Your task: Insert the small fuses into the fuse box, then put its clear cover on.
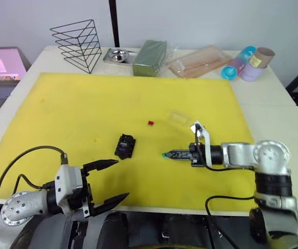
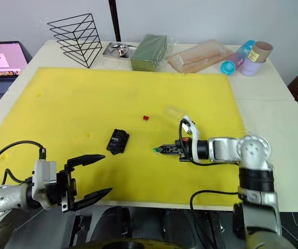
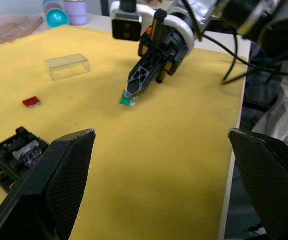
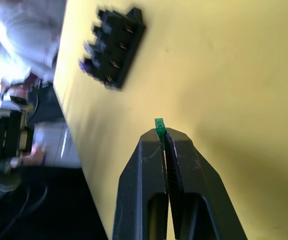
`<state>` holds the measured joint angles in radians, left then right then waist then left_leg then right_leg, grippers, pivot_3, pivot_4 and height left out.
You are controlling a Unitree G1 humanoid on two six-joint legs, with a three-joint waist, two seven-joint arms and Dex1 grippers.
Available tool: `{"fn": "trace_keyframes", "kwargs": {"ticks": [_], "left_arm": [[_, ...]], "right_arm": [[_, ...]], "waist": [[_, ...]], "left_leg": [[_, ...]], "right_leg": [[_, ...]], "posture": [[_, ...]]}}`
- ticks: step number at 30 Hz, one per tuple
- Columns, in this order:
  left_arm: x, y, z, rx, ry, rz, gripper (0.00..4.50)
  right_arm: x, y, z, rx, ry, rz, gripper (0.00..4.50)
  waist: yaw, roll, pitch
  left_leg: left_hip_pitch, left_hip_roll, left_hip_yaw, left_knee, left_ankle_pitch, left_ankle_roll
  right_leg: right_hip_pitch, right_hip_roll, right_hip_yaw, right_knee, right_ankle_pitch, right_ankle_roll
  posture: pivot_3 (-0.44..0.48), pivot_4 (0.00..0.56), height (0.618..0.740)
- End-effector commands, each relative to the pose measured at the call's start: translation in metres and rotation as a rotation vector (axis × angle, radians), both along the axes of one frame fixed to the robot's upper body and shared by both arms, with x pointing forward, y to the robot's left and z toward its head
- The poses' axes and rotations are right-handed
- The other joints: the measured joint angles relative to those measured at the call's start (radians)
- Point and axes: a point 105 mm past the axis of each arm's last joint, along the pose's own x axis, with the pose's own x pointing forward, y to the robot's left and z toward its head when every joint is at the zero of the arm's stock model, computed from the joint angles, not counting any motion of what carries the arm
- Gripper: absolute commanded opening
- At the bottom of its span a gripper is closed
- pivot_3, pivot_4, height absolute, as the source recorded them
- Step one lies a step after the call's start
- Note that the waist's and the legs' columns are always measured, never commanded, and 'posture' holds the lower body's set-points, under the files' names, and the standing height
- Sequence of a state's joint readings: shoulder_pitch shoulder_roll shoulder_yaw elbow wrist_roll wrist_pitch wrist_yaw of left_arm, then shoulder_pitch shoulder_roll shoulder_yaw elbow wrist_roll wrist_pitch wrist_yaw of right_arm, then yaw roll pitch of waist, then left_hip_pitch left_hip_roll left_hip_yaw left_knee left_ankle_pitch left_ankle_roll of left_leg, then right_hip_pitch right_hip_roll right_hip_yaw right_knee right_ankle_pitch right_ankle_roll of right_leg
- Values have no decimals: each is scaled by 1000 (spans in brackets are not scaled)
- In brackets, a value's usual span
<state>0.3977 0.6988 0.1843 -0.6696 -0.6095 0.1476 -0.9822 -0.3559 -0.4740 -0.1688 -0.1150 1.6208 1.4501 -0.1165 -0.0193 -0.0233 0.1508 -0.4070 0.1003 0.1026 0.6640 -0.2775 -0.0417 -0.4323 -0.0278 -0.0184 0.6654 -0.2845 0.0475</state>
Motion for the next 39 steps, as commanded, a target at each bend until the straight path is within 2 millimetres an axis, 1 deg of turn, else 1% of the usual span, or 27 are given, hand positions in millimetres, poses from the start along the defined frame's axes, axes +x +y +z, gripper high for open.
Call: {"fn": "trace_keyframes", "kwargs": {"ticks": [1, 3, 7, 12, 15, 18, 21, 22, 24, 25, 28, 31, 32, 34, 36, 39], "left_arm": [[-1, -3, 8, -5, -24, -23, 4500], [0, -3, 10, -5, -26, -24, 4500], [-1, -2, 9, 3, -21, -30, 4500], [-2, -5, 9, 0, -21, -34, 4500], [-4, -5, 8, 1, -16, -37, 4500], [-5, -5, 8, 1, -14, -39, 4500], [-3, -4, 8, 2, -17, -37, 4500], [-3, -4, 8, 2, -17, -37, 4500], [-3, -4, 7, 2, -17, -38, 4500], [-3, -4, 7, 3, -16, -38, 4500], [-2, -3, 6, 5, -18, -39, 4500], [-1, -2, 6, 5, -21, -38, 4500], [-1, -2, 6, 6, -22, -38, 4500], [0, -2, 6, 5, -24, -38, 4500], [-1, -4, 5, 12, -31, -54, 4500], [-1, -7, 4, 20, -44, -73, 4500]], "right_arm": [[-1, 12, 9, 46, 53, -139, 22], [1, 14, 7, 50, 76, -192, 22], [-3, 19, 5, 43, 85, -221, 22], [-8, 25, -5, 21, 121, -230, 22], [-10, 25, -10, 10, 142, -246, 22], [-13, 24, -11, 1, 142, -225, 22], [-13, 24, -12, -2, 141, -212, 684], [-13, 23, -11, -2, 137, -203, 973], [-13, 21, -11, -7, 131, -189, 1722], [-13, 18, -11, -22, 124, -169, 2014], [-17, 4, -9, -82, 103, -70, 3121], [-18, -5, -4, -105, 98, 14, 4147], [-18, -8, 1, -110, 96, 57, 4447], [-19, -16, 15, -167, 78, 170, 4483], [-17, -22, 23, -247, 56, 244, 4483], [-12, -19, 39, -211, 56, 338, 4483]], "waist": [[-2, 0, 0], [-2, 0, 0], [1, -1, 0], [2, -1, -1], [2, -1, -1], [2, -1, -1], [3, -1, -1], [3, -1, -1], [4, -1, -1], [4, -1, -1], [8, -1, -1], [10, -2, -1], [9, -2, -1], [7, -1, -1], [7, 0, 0], [5, -1, -1]], "left_leg": [[0, 0, 0, 0, 0, 0], [1, 0, 0, 0, 0, 0], [0, 0, 0, 0, 0, 0], [0, 0, 1, 0, 0, 0], [0, 0, 1, 0, 0, 0], [0, 0, 1, 0, 0, 0], [0, 0, 1, 0, 0, 0], [0, 0, 1, 0, 0, 0], [0, 0, 1, 0, 0, 0], [0, 0, 1, 0, 0, 0], [0, -1, 1, 0, 0, 0], [0, -1, 1, 0, 0, 0], [0, -1, 1, 0, 0, 0], [1, -2, 1, 0, 0, 0], [1, -2, 1, 0, 0, 0], [1, -1, 1, 0, 0, 0]], "right_leg": [[0, 0, 1, 0, 0, 0], [0, 1, 2, 0, 0, 0], [0, 1, 3, 0, 0, 1], [0, 1, 4, 0, 0, 0], [0, 1, 4, 0, 0, 0], [0, 1, 4, 0, 0, 0], [0, 1, 4, 0, 0, 0], [0, 1, 4, 0, 0, 0], [0, 1, 4, 0, 0, 0], [0, 1, 4, 0, 0, 0], [0, 1, 5, -1, 0, 0], [1, 1, 7, -1, 0, 0], [1, 1, 7, -1, 0, 0], [1, 1, 8, -1, 0, 0], [0, 1, 9, -1, 0, 0], [0, 2, 9, -1, 0, 0]], "posture": [[0, 150, 740], [0, 150, 740], [0, 150, 740], [0, 150, 740], [0, 150, 740], [0, 150, 740], [0, 150, 740], [0, 150, 740], [0, 150, 740], [0, 150, 740], [0, 150, 740], [0, 150, 740], [0, 150, 740], [0, 150, 740], [0, 150, 740], [0, 150, 740]]}}
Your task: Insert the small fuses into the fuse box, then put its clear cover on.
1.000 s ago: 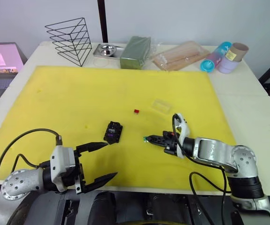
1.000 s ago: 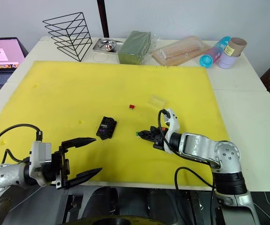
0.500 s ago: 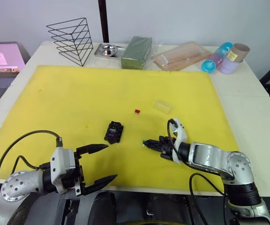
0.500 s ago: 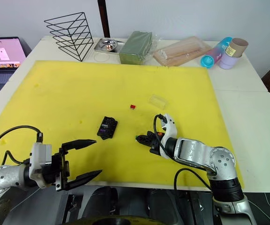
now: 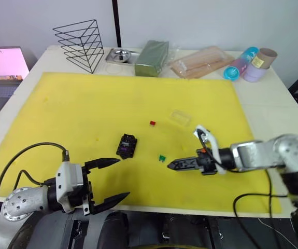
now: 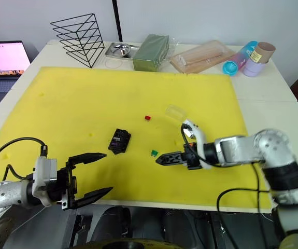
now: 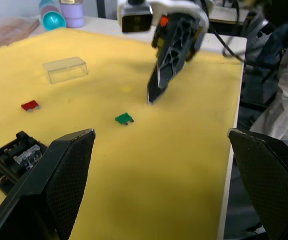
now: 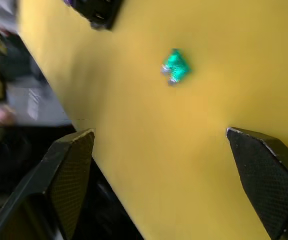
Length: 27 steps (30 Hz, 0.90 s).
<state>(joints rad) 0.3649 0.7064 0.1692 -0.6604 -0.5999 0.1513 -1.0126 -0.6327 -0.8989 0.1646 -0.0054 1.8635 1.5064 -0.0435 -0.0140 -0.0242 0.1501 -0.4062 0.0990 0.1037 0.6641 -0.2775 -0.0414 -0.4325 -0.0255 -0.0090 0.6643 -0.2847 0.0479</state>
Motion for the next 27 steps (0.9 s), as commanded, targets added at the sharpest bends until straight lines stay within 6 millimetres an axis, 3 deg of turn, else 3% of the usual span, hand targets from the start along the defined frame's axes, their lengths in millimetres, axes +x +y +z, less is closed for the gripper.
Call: {"fn": "trace_keyframes", "kwargs": {"ticks": [1, 5, 10, 16, 20, 27], "left_arm": [[-2, -4, 3, 3, -36, -31, 4500], [-1, -4, 3, 3, -41, -33, 4500], [0, -5, 4, 3, -51, -33, 4500], [1, -5, 4, 3, -55, -39, 4500], [1, -5, 4, 6, -54, -48, 4500], [0, -6, 5, 9, -54, -63, 4500]], "right_arm": [[-2, 5, 10, 39, 35, 109, 4483], [4, 4, 9, 11, 31, 135, 4483], [13, 7, 4, 22, 26, 156, 3244], [20, 10, 2, 42, 25, 175, 3244], [21, 12, 3, 55, 26, 193, 2425], [27, 21, -2, 63, 30, 209, 2425]], "waist": [[0, 0, 0], [3, 0, 0], [2, 0, 0], [2, 0, 0], [2, 0, 0], [1, 0, 0]], "left_leg": [[0, 0, 0, 0, 0, 0], [-2, 1, 0, -1, 0, 1], [-2, 0, 0, 0, 0, 1], [-2, 0, 0, 0, 0, 1], [-2, 0, 0, 0, 0, 1], [-2, 0, 1, 0, 0, 1]], "right_leg": [[-1, 1, 0, 0, 0, 0], [-2, 0, 0, 0, 0, 0], [-2, -1, 0, 0, 0, 0], [-3, 0, 0, 0, 0, 0], [-3, 0, 0, 0, 0, 0], [-3, 0, 0, 1, 0, 0]], "posture": [[0, 150, 740], [0, 150, 740], [0, 150, 740], [0, 150, 740], [0, 150, 740], [0, 150, 740]]}}
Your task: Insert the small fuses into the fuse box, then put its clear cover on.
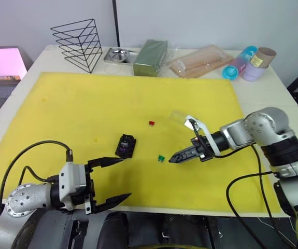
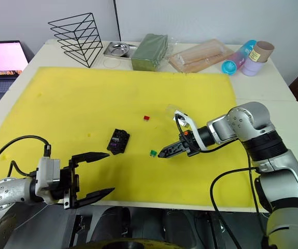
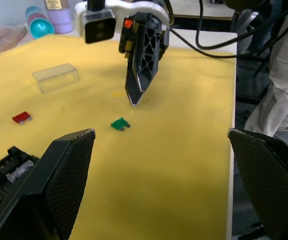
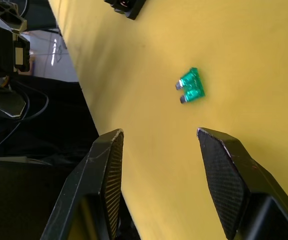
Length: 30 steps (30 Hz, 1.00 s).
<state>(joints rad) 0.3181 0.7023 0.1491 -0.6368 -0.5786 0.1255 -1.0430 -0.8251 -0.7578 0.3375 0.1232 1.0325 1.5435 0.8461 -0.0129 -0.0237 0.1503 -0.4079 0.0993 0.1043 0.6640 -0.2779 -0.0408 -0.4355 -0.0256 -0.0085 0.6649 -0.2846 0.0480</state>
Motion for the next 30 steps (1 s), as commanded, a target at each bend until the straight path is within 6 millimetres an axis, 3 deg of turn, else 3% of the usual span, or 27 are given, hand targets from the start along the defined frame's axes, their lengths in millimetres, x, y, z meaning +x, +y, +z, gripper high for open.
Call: {"fn": "trace_keyframes", "kwargs": {"ticks": [1, 2, 5, 8, 30], "left_arm": [[-4, -3, 3, -1, -13, -25, 4500], [-4, -3, 3, 0, -13, -26, 4500], [-5, -3, 3, 1, -13, -26, 4500], [-5, -3, 2, 2, -11, -24, 4500], [-3, -3, 5, -1, -14, -14, 4500]], "right_arm": [[6, 5, 8, 18, -34, 11, 2425], [7, 6, 7, 19, -36, 11, 2425], [10, 8, 6, 23, -42, 11, 1876], [10, 10, 5, 27, -41, 20, 919], [25, 9, -8, -12, -64, 12, 919]], "waist": [[0, 0, 0], [0, 0, 0], [0, 0, 0], [0, 0, 0], [0, 0, 0]], "left_leg": [[0, 0, 0, 0, 0, 0], [0, 0, 0, 0, 0, 0], [0, 0, 0, 0, 0, 0], [0, 0, 0, 0, 0, 0], [0, 0, 2, 0, 0, 0]], "right_leg": [[0, 0, 0, 0, 0, 0], [0, 0, 0, 0, 0, 0], [0, 0, 0, 0, 0, 0], [0, 0, 0, 0, 0, 0], [0, 0, 0, 0, 0, 0]], "posture": [[0, 150, 740], [0, 150, 740], [0, 150, 740], [0, 150, 740], [0, 150, 740]]}}
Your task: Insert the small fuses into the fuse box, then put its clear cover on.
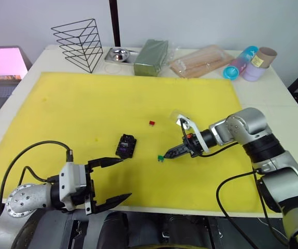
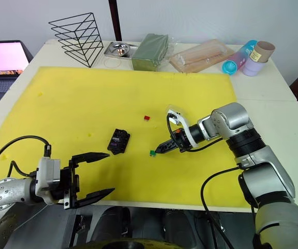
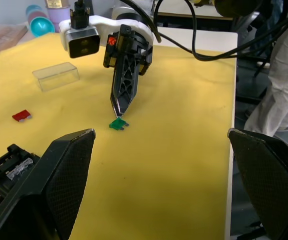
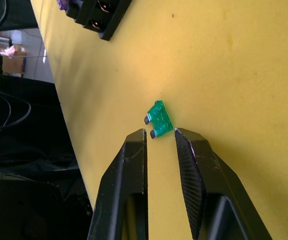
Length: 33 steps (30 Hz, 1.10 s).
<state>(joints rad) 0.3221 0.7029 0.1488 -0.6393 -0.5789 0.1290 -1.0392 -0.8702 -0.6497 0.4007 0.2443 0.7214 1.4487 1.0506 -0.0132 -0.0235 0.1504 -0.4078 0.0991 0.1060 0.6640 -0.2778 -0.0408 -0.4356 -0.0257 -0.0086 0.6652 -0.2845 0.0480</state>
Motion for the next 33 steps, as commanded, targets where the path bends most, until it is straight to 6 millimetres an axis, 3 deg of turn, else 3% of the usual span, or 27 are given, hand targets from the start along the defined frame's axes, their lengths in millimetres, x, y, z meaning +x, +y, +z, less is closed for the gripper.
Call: {"fn": "trace_keyframes", "kwargs": {"ticks": [1, 29, 33], "left_arm": [[-2, -3, 5, -2, -19, -18, 4500], [-3, -5, 5, -2, -22, -12, 4500], [-3, -5, 5, -2, -23, -11, 4500]], "right_arm": [[5, 0, 7, 10, -34, 7, 919], [5, 17, -2, 51, 36, 34, 919], [6, 17, -4, 45, 37, 27, 36]], "waist": [[0, 0, 0], [-2, 0, 0], [-3, 0, 0]], "left_leg": [[0, 0, 0, 0, 0, 0], [0, 0, 0, 0, 0, 0], [0, 0, 0, 0, 0, 0]], "right_leg": [[0, 0, 0, 0, 0, 0], [0, 0, 0, 0, 0, 0], [0, 0, 0, 0, 0, 0]], "posture": [[0, 150, 740], [0, 150, 740], [0, 150, 740]]}}
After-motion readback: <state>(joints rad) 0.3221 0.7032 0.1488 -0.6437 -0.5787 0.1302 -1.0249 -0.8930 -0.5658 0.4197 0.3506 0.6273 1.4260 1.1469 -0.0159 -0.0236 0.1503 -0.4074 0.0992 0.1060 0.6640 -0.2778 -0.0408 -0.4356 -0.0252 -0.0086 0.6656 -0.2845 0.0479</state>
